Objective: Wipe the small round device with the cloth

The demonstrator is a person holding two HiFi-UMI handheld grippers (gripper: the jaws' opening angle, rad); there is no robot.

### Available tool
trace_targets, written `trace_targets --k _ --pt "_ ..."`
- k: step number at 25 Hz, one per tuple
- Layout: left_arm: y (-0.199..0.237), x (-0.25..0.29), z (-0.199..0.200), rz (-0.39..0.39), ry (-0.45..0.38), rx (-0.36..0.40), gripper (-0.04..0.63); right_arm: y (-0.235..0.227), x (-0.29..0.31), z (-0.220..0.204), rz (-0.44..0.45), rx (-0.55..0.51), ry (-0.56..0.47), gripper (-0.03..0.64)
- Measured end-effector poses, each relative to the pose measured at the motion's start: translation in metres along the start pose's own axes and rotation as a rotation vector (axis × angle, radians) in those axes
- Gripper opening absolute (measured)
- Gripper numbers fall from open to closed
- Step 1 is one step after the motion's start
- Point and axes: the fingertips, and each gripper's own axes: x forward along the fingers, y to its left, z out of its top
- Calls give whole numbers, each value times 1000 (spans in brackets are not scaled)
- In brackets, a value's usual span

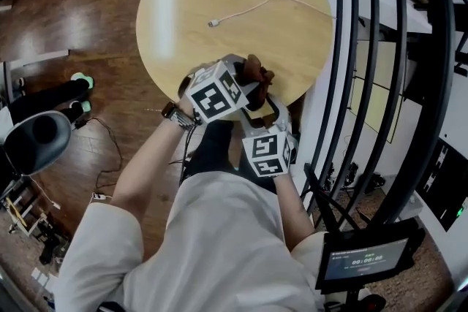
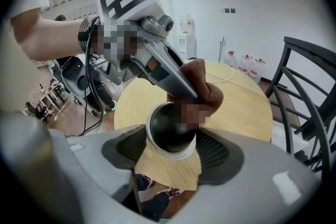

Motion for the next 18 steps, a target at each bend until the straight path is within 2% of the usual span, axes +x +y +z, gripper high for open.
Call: trace_targets --k 6,10,11,14,15,18 --pt "11 28 0 -65 49 -21 104 -4 -2 6 13 15 4 296" --pt "17 40 2 -140 40 -119 104 -1 -3 5 17 24 4 296" --pt "21 43 1 -140 50 -127 105 -1 -3 6 17 25 3 296" --pt "30 52 -5 -107 125 -79 104 -1 -3 5 22 32 -2 297" --pt "30 54 -6 -111 139 -84 104 -1 -3 5 26 37 -7 296" --pt "30 58 -9 -159 145 -158 104 -3 -2 2 37 41 -16 297"
